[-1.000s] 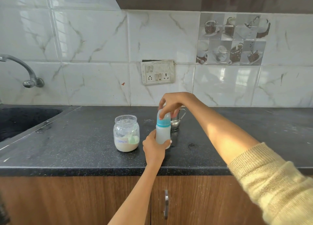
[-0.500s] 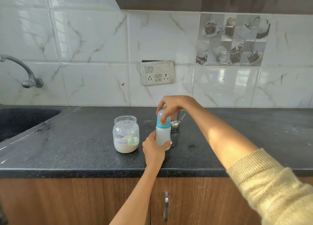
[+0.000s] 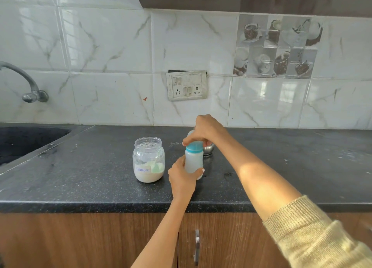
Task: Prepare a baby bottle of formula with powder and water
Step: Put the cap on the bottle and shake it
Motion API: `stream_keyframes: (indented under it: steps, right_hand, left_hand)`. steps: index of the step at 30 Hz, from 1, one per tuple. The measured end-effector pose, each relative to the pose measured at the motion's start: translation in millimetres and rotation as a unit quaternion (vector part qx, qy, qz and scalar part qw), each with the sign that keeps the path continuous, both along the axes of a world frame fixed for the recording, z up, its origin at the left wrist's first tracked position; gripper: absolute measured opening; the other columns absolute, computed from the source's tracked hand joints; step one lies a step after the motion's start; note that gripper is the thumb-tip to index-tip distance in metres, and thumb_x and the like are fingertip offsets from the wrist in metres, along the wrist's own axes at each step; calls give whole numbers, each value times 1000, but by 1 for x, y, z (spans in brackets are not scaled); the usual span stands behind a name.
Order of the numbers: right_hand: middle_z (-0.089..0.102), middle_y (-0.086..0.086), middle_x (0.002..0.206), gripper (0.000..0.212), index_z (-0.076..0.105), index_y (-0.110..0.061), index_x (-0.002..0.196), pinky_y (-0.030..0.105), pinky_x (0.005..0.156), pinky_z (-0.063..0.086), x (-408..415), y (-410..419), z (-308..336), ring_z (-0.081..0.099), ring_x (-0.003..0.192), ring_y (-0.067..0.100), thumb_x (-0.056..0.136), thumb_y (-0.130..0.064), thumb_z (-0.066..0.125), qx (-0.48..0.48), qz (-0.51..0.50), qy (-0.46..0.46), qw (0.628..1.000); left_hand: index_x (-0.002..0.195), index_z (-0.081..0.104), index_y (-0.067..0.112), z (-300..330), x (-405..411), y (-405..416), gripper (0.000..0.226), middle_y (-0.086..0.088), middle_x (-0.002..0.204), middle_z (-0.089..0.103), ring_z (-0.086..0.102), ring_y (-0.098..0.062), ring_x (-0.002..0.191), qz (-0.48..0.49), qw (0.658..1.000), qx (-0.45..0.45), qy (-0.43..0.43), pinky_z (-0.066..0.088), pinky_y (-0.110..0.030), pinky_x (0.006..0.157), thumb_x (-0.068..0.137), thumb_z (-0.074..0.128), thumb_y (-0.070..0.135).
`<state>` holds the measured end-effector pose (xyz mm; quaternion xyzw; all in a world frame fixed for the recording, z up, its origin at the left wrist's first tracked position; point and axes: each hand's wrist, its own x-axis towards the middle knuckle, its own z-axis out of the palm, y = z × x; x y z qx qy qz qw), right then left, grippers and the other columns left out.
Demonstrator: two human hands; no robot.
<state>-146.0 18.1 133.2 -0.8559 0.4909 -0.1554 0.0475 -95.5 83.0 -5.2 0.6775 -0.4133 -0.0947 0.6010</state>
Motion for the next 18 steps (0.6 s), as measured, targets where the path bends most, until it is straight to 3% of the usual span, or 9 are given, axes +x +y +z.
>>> stream_keyframes:
  steps: [3, 5, 7, 9, 12, 15, 18]
  right_hand:
    - [54, 1, 75, 42, 54, -11, 75, 23, 55, 44, 8, 7, -13, 60, 71, 21, 61, -44, 77, -60, -57, -37, 996]
    - [52, 1, 78, 40, 62, -12, 90, 26, 67, 48, 15, 11, -19, 63, 86, 22, 67, -42, 75, -84, -99, -45, 991]
    - [57, 2, 88, 41, 64, -12, 100, 25, 66, 46, 21, 13, -23, 62, 91, 21, 73, -41, 73, -98, -124, -48, 986]
    - [58, 2, 88, 41, 65, -12, 101, 23, 52, 34, 21, 18, -27, 58, 82, 19, 79, -46, 67, -129, -125, -49, 982]
    - [64, 6, 93, 59, 64, -8, 96, 27, 61, 34, 11, 24, -43, 61, 89, 23, 85, -64, 48, -162, -104, -78, 978]
    - [64, 10, 97, 70, 59, -9, 102, 32, 69, 43, -8, 13, -60, 62, 95, 29, 82, -74, 38, -45, -45, -149, 987]
    - [56, -1, 120, 65, 41, -20, 134, 30, 81, 47, -27, 3, -81, 56, 104, 19, 83, -57, 58, 159, 85, -237, 955]
  left_hand:
    - [112, 61, 13, 1, 0, 2, 50, -1, 104, 66, 58, -15, 88, -7, 1000, -2, 9, 55, -36, 80, 67, 81, 23]
    - [107, 62, 17, 0, 0, 3, 48, 2, 99, 68, 63, -18, 88, -9, 1000, 3, 13, 57, -44, 71, 65, 82, 27]
    - [105, 63, 19, -1, 1, 2, 45, 3, 97, 69, 65, -18, 88, -10, 1000, 9, 9, 57, -42, 72, 65, 81, 29]
    - [107, 63, 17, 1, 1, 3, 42, 2, 100, 69, 64, -17, 92, -15, 1000, 11, 3, 53, -33, 77, 69, 79, 24]
    - [108, 62, 14, 1, 2, 3, 42, -2, 102, 68, 63, -19, 94, -22, 1000, 8, 3, 53, -33, 77, 70, 78, 20]
    - [113, 61, 14, 2, 1, 4, 51, -3, 107, 67, 63, -22, 99, -24, 1000, 1, 7, 56, -43, 79, 67, 81, 21]
    - [120, 58, 11, 0, 3, 0, 56, -5, 115, 66, 62, -22, 106, -19, 1000, -4, 13, 49, -32, 91, 70, 80, 18]
